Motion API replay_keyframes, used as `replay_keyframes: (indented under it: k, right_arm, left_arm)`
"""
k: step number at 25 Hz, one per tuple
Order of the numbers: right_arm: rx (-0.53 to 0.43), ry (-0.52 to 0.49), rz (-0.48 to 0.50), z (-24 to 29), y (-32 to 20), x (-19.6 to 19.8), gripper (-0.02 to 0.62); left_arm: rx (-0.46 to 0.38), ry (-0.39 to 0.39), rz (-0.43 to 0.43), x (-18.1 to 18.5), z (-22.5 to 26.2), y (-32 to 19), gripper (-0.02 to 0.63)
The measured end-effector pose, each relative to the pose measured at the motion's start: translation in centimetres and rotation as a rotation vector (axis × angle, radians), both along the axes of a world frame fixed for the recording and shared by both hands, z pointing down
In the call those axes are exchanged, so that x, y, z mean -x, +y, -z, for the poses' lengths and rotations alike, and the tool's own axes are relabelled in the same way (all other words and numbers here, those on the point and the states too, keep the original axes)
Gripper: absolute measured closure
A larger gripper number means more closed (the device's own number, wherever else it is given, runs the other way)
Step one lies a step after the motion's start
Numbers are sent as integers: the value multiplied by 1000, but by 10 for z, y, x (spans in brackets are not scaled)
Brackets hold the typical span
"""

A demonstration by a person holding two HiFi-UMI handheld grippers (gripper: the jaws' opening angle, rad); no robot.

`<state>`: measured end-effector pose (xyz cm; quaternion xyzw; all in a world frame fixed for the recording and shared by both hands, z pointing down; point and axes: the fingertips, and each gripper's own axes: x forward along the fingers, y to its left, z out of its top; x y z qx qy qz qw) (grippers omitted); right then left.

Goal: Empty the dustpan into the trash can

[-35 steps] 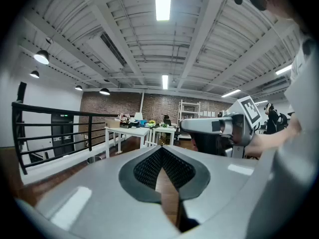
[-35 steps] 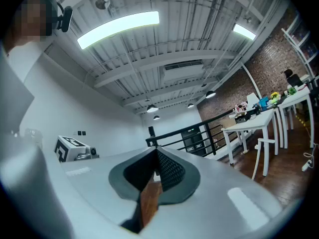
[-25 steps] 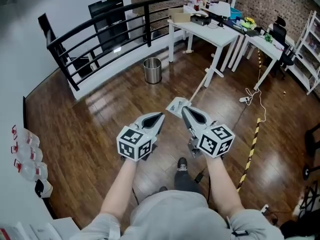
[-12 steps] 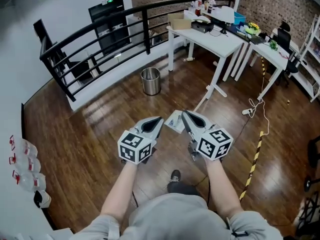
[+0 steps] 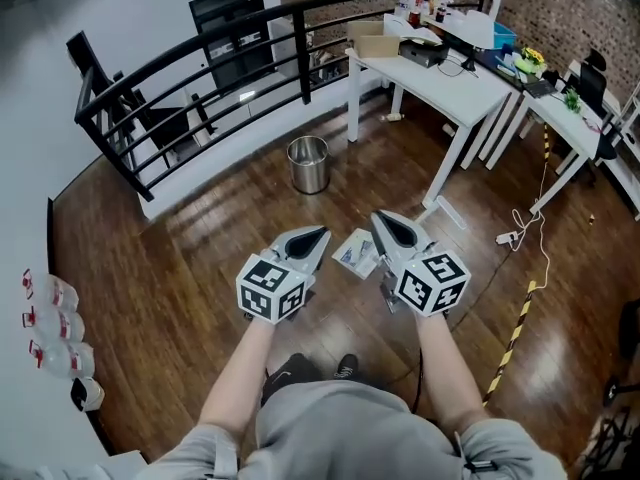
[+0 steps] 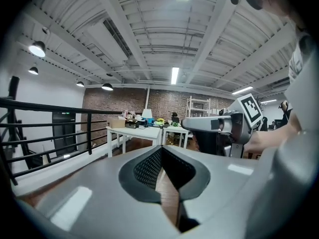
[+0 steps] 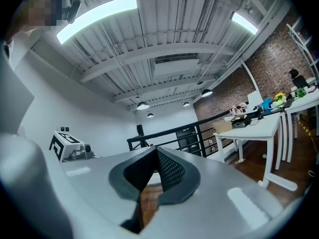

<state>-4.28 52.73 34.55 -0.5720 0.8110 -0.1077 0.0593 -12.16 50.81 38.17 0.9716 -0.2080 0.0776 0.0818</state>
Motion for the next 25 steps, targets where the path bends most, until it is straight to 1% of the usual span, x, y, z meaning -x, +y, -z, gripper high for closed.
replay_keyframes:
  k: [4, 8, 12, 16, 20, 25]
  right_arm:
    - [19, 14, -39, -10, -35, -18, 595]
    - [41, 33, -102, -20, -70, -43, 595]
    - [62, 60, -205, -22, -111, -61, 595]
    - [76, 63, -346, -21, -142, -85, 595]
    - [119, 54, -479, -35, -148, -111, 595]
    - [185, 37, -637, -64, -128, -143, 595]
  left_arm:
    - [17, 9, -33, -18, -9, -42, 600]
    - [30, 29, -111, -50, -17, -83, 601]
    - [35, 22, -216, -72, -20, -125, 601]
    - [52, 24, -317, -95, -22, -167, 600]
    - [70, 9, -415, -120, -33, -186, 601]
    - [104, -26, -532, -151, -58, -188, 601]
